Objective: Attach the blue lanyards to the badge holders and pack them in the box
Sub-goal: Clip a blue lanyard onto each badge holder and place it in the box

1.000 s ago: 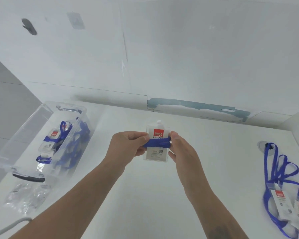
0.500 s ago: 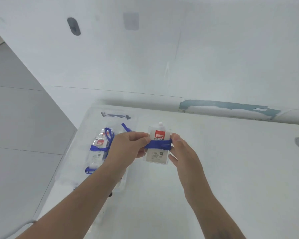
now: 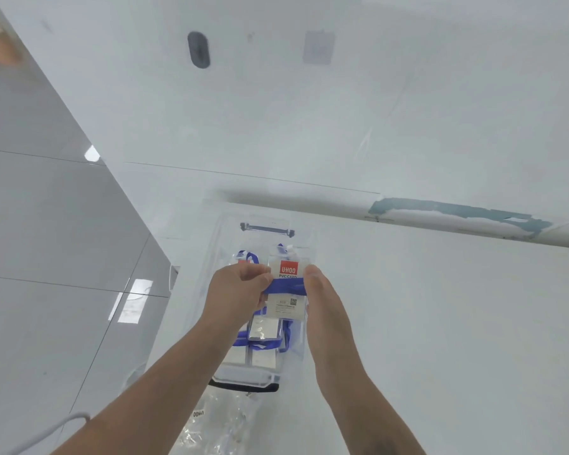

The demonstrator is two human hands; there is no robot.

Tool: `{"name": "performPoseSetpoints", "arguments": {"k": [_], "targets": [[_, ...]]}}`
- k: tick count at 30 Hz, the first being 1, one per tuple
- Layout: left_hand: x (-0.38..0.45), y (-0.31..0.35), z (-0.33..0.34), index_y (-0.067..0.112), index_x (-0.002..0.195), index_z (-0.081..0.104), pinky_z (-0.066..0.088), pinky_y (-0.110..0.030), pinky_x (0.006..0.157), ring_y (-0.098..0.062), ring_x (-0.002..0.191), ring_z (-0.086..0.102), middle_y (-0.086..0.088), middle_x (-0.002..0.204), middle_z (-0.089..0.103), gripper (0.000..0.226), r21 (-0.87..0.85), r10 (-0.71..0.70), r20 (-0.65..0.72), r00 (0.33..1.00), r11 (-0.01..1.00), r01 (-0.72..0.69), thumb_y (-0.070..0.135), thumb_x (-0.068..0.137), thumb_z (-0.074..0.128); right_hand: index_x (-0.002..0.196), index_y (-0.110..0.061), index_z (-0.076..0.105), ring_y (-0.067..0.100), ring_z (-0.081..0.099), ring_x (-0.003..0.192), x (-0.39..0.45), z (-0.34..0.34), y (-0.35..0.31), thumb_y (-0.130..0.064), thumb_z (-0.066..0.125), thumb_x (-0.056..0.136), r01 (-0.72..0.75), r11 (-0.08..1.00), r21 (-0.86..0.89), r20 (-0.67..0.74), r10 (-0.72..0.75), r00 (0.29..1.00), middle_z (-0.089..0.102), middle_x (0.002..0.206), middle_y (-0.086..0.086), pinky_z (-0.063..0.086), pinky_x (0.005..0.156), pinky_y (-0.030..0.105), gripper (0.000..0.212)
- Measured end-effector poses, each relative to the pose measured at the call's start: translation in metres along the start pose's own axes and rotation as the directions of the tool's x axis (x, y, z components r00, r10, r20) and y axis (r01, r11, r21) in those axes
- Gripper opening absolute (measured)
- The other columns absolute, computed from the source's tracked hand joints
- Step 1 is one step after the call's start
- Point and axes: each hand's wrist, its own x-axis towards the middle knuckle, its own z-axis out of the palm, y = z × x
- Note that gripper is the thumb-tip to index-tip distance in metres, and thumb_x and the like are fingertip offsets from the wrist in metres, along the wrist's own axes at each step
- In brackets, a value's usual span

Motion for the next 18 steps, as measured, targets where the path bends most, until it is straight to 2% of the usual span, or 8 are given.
{"name": "performPoseSetpoints", "arguments": {"k": [2, 5, 6, 9, 11, 14, 18], "targets": [[0.006, -0.002, -0.004, 0.017, 0.088, 0.065, 0.060, -0.031, 0.073, -0.017, 0.079, 0.067, -0.003, 0.090, 0.071, 0.008, 0.025, -0.031, -0.002, 1.000, 0.999, 0.031, 0.014, 0.095, 0.063, 0.109, -0.027, 0.064, 0.007, 0.069, 0.087, 0.004, 0.007, 0.000, -0.042, 0.039, 0.103, -0.046, 0.999, -0.005, -0.007, 0.046, 0.999, 0.073, 0.098, -0.006, 0.053, 0.065, 0.017, 0.030], [0.012, -0.011, -0.009, 0.015, 0.091, 0.064, 0.061, -0.032, 0.073, -0.019, 0.081, 0.069, -0.005, 0.091, 0.071, 0.004, 0.121, -0.064, 0.000, 0.998, 0.991, 0.063, 0.013, 0.094, 0.063, 0.106, -0.029, 0.066, 0.022, 0.070, 0.098, 0.010, 0.016, 0.008, -0.050, 0.046, 0.097, -0.144, 0.989, 0.025, -0.022, 0.144, 0.989, 0.074, 0.100, 0.000, 0.057, 0.089, 0.043, 0.031], [0.013, -0.015, -0.010, 0.014, 0.094, 0.064, 0.061, -0.035, 0.076, -0.021, 0.085, 0.069, -0.005, 0.092, 0.070, 0.001, 0.162, -0.078, 0.005, 0.997, 0.984, 0.076, 0.015, 0.094, 0.064, 0.107, -0.029, 0.065, 0.022, 0.071, 0.097, 0.011, 0.019, 0.009, -0.052, 0.047, 0.096, -0.180, 0.983, 0.035, -0.025, 0.181, 0.983, 0.075, 0.099, 0.001, 0.057, 0.089, 0.043, 0.031], [0.018, -0.029, -0.012, 0.017, 0.091, 0.061, 0.061, -0.041, 0.080, -0.021, 0.089, 0.069, -0.004, 0.096, 0.070, 0.006, 0.270, -0.139, 0.018, 0.990, 0.954, 0.129, 0.018, 0.092, 0.067, 0.115, -0.028, 0.060, 0.020, 0.072, 0.092, 0.016, 0.027, 0.009, -0.049, 0.046, 0.098, -0.242, 0.970, 0.014, -0.055, 0.242, 0.969, 0.074, 0.100, 0.001, 0.059, 0.070, 0.030, 0.031], [0.022, -0.039, -0.012, 0.018, 0.087, 0.062, 0.061, -0.042, 0.080, -0.022, 0.089, 0.070, -0.005, 0.098, 0.070, 0.008, 0.326, -0.178, 0.011, 0.984, 0.931, 0.164, 0.017, 0.090, 0.069, 0.120, -0.027, 0.058, 0.020, 0.072, 0.093, 0.022, 0.032, 0.006, -0.051, 0.046, 0.097, -0.285, 0.959, -0.003, -0.081, 0.284, 0.955, 0.072, 0.106, 0.001, 0.059, 0.074, 0.034, 0.035], [0.026, -0.054, -0.006, 0.017, 0.093, 0.065, 0.061, -0.042, 0.082, -0.022, 0.095, 0.068, -0.005, 0.099, 0.069, 0.011, 0.373, -0.253, 0.008, 0.967, 0.898, 0.232, 0.020, 0.086, 0.073, 0.123, -0.024, 0.056, 0.020, 0.070, 0.097, 0.030, 0.035, 0.004, -0.057, 0.047, 0.095, -0.348, 0.938, -0.002, -0.129, 0.344, 0.930, 0.070, 0.111, 0.001, 0.059, 0.080, 0.034, 0.044], [0.033, -0.069, 0.004, 0.011, 0.094, 0.068, 0.061, -0.044, 0.082, -0.023, 0.086, 0.070, -0.010, 0.092, 0.072, 0.011, 0.363, -0.316, -0.006, 0.949, 0.883, 0.297, 0.018, 0.085, 0.072, 0.128, -0.022, 0.053, 0.020, 0.067, 0.104, 0.041, 0.040, 0.013, -0.056, 0.045, 0.097, -0.406, 0.914, 0.006, -0.192, 0.399, 0.896, 0.066, 0.119, 0.002, 0.058, 0.070, 0.027, 0.047]]}}
